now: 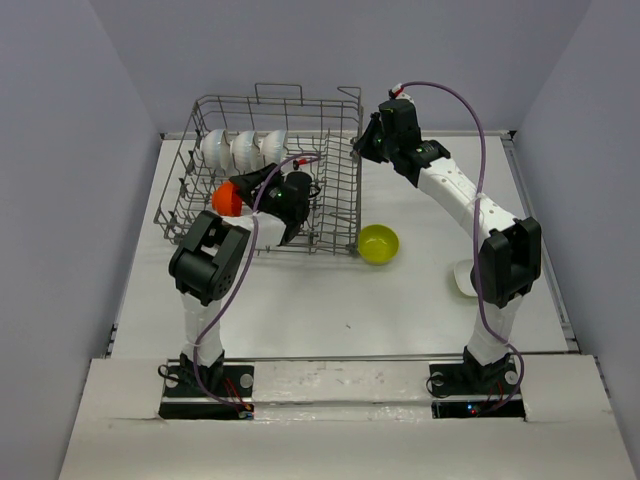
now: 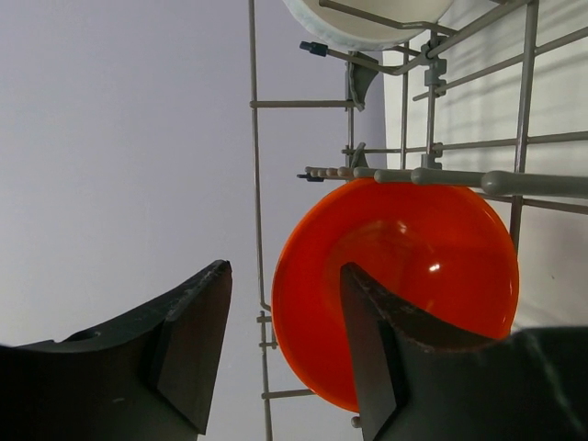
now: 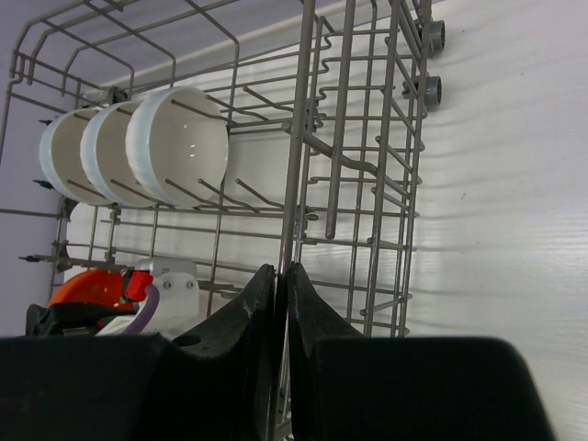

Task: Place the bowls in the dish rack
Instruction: Insert the bowl into the dish rack, then pick up the bowl from the center of the board, then pass from the right arm to the left

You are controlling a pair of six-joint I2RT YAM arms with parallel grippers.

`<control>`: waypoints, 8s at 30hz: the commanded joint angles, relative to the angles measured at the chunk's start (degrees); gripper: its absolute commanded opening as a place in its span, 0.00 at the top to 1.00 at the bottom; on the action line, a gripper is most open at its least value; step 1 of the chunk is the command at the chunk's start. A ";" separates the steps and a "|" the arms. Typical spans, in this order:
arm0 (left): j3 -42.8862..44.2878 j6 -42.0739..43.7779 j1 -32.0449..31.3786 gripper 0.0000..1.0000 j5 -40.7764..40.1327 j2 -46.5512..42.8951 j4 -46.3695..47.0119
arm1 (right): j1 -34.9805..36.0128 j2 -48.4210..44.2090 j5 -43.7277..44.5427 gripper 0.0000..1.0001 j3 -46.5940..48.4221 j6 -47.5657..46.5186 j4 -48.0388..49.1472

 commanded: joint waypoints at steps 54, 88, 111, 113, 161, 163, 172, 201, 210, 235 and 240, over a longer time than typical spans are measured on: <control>36.63 -63.09 -1.49 0.30 22.26 -16.53 -66.34 | -0.44 -1.74 0.75 0.48 2.57 -2.97 -6.69; 20.11 -77.59 -1.66 0.19 32.89 -32.42 -48.95 | -0.44 -22.37 14.80 0.36 -3.08 -4.02 -16.62; 10.35 -84.80 -2.02 0.01 40.63 -49.23 -40.77 | -0.44 -28.55 14.64 0.38 -47.25 0.20 -4.41; 10.17 -85.15 -2.02 0.01 41.16 -49.40 -40.94 | -0.44 -27.59 14.02 0.38 -47.78 0.46 -3.27; 7.97 -86.56 -2.37 0.01 46.70 -44.57 -41.56 | -0.44 -15.37 7.69 0.65 -46.29 1.60 4.03; 8.24 -86.65 -2.54 0.01 46.79 -44.39 -41.91 | -0.44 -14.93 7.69 0.69 -46.38 1.95 4.30; 9.64 -87.00 -2.72 0.01 47.75 -42.37 -43.67 | -0.44 -15.54 9.18 0.99 -47.70 2.66 4.74; 16.67 -92.71 -6.50 0.01 61.20 -41.06 -43.49 | -0.97 -37.00 17.02 0.99 -21.96 -3.58 -10.82; 24.67 -93.59 -8.43 0.01 60.50 -36.66 -46.30 | -0.36 -27.68 12.62 0.99 -8.59 -3.93 -10.73; 34.07 -93.59 -10.28 0.20 50.39 -24.09 -49.56 | 6.50 -20.82 13.84 0.99 -1.91 -3.85 -10.21; 34.87 -93.42 -10.45 0.36 51.09 -22.95 -49.73 | 7.55 -20.12 14.11 0.99 -1.29 -3.76 -10.20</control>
